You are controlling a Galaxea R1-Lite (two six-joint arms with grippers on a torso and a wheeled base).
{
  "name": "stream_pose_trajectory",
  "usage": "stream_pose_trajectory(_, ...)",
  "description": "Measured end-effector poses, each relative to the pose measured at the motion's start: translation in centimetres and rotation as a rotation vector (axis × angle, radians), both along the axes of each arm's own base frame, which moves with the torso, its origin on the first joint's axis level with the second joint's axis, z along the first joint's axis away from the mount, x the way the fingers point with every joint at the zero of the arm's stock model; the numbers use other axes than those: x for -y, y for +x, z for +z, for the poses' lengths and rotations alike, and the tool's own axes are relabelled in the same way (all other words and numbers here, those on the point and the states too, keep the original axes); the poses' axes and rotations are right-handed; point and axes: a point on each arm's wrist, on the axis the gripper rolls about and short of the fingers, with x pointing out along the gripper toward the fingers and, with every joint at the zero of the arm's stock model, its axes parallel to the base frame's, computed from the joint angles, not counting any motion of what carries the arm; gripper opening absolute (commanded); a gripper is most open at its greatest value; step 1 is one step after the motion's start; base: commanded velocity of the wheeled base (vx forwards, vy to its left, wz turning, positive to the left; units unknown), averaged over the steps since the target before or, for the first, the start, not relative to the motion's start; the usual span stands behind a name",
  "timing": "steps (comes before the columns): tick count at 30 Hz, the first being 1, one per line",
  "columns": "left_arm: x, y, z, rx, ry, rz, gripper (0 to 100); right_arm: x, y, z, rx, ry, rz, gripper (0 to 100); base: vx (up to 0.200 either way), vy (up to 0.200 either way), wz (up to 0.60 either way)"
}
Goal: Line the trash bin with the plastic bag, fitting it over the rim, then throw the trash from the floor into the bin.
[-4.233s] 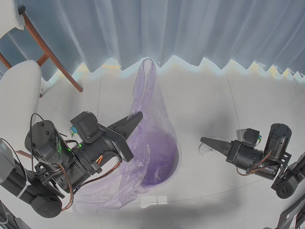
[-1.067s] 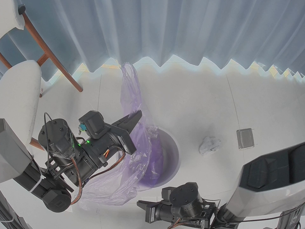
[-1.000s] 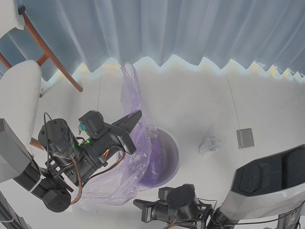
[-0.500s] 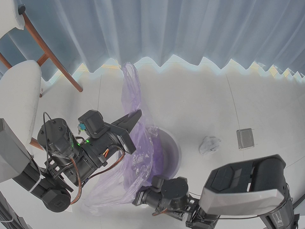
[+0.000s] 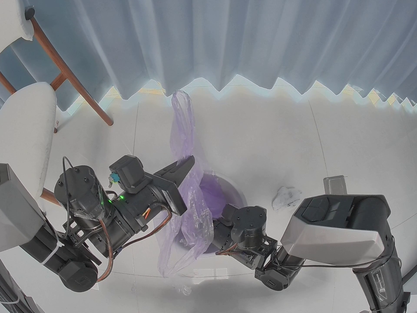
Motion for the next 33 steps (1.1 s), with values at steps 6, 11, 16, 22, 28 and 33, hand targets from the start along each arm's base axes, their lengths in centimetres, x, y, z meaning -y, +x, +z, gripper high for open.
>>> stream_pose_trajectory(6,-0.1,-0.1,-0.3,-0.012,0.009,0.0,0,0.6,-2.8,-1.6,-0.076,-0.081,0.04,0,0.0,0.0,0.0)
stream_pose_trajectory(11,-0.2,0.0,-0.8,-0.028,0.021,0.006,0,1.9,-6.6,-2.0,-0.147,-0.158,0.095,0,0.0,0.0,0.0)
stream_pose_trajectory(16,-0.4,0.0,-1.2,-0.042,0.031,0.013,0,4.0,-10.5,-1.1,-0.198,-0.23,0.152,0,0.0,0.0,0.0)
stream_pose_trajectory(22,-0.6,-0.1,-1.6,-0.058,0.043,0.016,0,7.7,-14.8,0.7,-0.195,-0.314,0.219,0,0.0,0.0,0.0)
stream_pose_trajectory(28,-0.7,-0.3,-1.8,-0.065,0.051,0.012,0,11.3,-17.5,3.7,-0.107,-0.294,0.27,0,0.0,0.0,0.0)
stream_pose_trajectory(33,-0.8,-0.5,-1.7,-0.059,0.051,0.011,0,11.8,-17.1,5.7,-0.024,-0.229,0.283,100,0.0,0.0,0.0)
